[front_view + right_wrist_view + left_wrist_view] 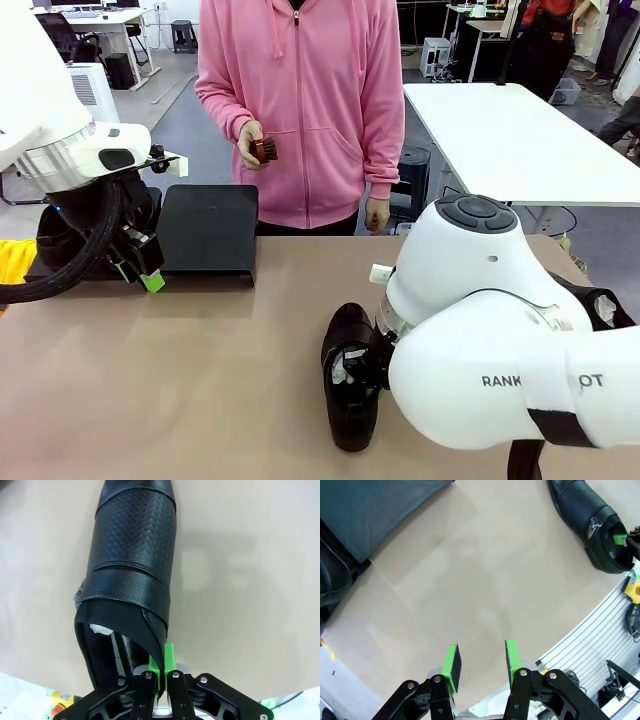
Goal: Organize the shoes by placing them on the stand.
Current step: Pick up one Shoe and place it in the middle of the table.
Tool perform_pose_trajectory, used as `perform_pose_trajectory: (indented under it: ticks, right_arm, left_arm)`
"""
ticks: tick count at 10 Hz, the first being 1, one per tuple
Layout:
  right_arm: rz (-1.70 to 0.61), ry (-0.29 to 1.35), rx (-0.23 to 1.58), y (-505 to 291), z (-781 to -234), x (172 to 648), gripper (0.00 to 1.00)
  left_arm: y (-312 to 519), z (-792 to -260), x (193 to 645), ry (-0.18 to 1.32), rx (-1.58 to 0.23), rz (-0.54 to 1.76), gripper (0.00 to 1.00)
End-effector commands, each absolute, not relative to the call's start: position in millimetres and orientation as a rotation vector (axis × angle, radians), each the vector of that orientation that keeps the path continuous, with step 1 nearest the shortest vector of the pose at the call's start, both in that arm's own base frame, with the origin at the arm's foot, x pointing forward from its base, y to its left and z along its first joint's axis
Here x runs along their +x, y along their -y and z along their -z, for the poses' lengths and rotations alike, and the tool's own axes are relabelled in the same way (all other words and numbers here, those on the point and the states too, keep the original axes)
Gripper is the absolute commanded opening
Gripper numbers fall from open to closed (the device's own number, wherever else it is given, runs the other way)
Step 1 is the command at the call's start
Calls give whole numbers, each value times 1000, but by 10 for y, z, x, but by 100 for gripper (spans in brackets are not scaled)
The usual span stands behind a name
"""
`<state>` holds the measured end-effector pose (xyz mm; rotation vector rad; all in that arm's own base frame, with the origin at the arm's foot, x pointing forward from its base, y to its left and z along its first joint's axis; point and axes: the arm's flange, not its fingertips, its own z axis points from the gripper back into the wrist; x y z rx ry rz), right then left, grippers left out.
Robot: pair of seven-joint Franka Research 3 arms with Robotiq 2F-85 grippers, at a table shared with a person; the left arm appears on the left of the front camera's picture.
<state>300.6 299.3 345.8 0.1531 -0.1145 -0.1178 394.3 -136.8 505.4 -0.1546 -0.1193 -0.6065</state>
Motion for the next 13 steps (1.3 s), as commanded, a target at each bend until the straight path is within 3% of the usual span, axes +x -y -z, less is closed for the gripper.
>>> perform_pose_trajectory:
  ticks: [1,5,6,10,11,13]
  right_arm:
    - [103,100,199,-2882,-3406,2981,20]
    - [91,106,175,-2704,-3730,2925,94]
    - [80,102,176,-2664,-3808,2895,100]
    - [17,79,171,-2395,-4052,2724,100]
    - [74,122,139,-2685,-4021,2964,100]
    - [74,122,139,-2685,-4021,2964,100]
  left_arm:
    - [1340,-5053,3926,130,-170,610,49]
    - [1340,-5053,3926,130,-170,610,49]
    - [1340,-5053,3926,130,-170,610,49]
    - [1340,-5053,3926,130,-170,610,49]
    - [1340,-5053,3926,130,-170,610,49]
    - [1340,-5053,3926,130,-170,610,49]
